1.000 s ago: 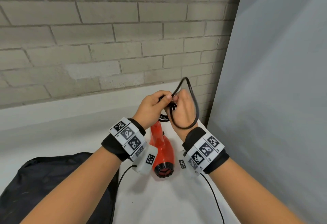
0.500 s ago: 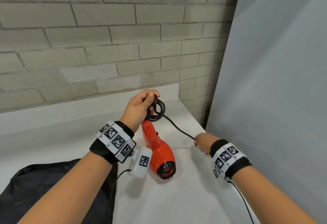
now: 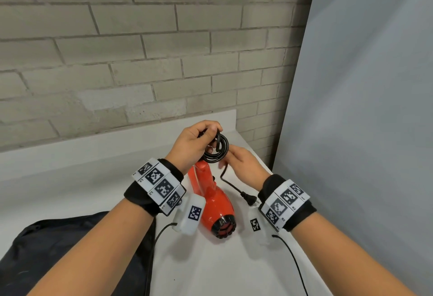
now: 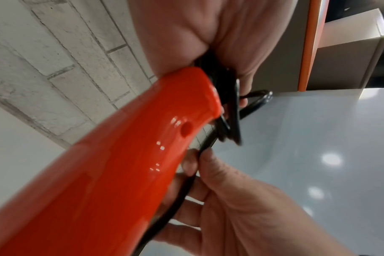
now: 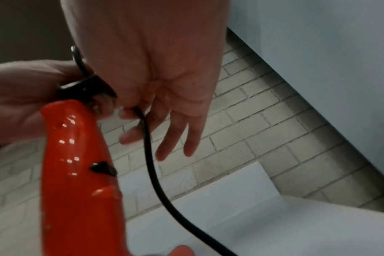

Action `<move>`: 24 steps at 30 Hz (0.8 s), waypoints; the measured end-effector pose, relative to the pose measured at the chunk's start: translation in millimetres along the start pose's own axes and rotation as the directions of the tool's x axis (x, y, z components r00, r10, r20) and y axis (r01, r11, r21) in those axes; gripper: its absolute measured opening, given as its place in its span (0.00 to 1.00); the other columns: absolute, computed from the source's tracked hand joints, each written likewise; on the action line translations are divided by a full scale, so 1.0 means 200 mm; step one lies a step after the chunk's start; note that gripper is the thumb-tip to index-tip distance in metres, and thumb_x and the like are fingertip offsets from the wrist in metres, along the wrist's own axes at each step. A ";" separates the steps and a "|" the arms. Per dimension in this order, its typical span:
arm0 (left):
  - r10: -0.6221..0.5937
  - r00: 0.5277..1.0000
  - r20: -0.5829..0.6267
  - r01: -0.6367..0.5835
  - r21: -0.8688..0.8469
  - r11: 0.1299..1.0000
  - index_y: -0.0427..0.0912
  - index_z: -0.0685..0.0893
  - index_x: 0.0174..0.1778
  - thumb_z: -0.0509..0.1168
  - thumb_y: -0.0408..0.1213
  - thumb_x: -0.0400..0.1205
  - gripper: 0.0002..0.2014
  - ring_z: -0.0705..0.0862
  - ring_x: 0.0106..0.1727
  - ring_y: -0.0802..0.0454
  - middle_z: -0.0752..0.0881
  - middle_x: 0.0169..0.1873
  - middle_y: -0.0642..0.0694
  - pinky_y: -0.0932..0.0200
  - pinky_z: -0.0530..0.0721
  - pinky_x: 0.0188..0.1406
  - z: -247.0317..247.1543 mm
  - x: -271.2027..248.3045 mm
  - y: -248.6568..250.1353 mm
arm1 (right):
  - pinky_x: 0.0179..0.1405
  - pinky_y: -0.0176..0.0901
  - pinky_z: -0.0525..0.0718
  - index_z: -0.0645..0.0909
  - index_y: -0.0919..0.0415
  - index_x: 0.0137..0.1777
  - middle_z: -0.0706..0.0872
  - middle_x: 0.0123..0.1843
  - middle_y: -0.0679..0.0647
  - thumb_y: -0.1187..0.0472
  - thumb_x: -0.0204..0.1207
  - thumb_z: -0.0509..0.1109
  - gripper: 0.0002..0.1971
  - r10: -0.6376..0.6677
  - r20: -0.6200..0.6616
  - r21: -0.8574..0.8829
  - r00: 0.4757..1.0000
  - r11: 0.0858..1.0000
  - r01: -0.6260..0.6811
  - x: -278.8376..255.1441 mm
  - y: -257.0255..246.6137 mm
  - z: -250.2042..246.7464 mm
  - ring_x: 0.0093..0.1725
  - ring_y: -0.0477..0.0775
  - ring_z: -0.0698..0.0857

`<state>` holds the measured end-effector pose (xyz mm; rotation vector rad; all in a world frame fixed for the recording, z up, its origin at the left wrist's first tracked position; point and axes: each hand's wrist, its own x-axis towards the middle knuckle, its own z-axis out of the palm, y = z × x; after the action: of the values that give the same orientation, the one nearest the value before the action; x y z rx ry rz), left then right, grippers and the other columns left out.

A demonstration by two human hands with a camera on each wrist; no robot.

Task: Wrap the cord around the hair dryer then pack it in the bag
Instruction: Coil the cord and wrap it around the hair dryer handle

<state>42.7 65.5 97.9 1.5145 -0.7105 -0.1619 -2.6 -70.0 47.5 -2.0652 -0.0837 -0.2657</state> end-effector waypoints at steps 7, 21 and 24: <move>-0.030 0.996 0.088 0.025 0.067 0.997 0.48 0.81 0.42 0.63 0.31 0.79 0.06 0.76 0.24 0.64 0.79 0.30 0.51 0.72 0.79 0.30 -0.02 -0.01 0.00 | 0.33 0.35 0.73 0.74 0.58 0.34 0.71 0.25 0.46 0.64 0.81 0.58 0.13 -0.072 -0.384 -0.096 0.920 0.995 0.038 0.03 -0.13 -0.20 0.25 0.39 0.71; -0.010 0.999 0.050 -0.004 0.275 0.962 0.40 0.82 0.55 0.66 0.31 0.77 0.11 0.82 0.28 0.69 0.84 0.36 0.53 0.77 0.77 0.30 -0.03 -0.01 0.01 | 0.28 0.24 0.70 0.78 0.56 0.37 0.74 0.25 0.41 0.62 0.80 0.63 0.09 -0.265 -0.240 -0.226 0.934 0.951 0.211 -0.06 -0.30 -0.30 0.27 0.35 0.75; -0.017 1.000 0.006 0.015 0.267 0.964 0.41 0.83 0.51 0.65 0.32 0.78 0.07 0.79 0.22 0.67 0.80 0.28 0.53 0.76 0.76 0.28 -0.03 0.00 0.00 | 0.33 0.28 0.71 0.73 0.48 0.30 0.74 0.24 0.41 0.61 0.80 0.63 0.15 -0.118 -0.109 -0.161 0.987 0.982 0.100 -0.08 -0.13 -0.34 0.27 0.38 0.73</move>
<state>44.9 70.5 99.1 1.7777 -0.7491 -0.0861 -32.3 -115.5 97.7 -2.1971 -0.1069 -0.4747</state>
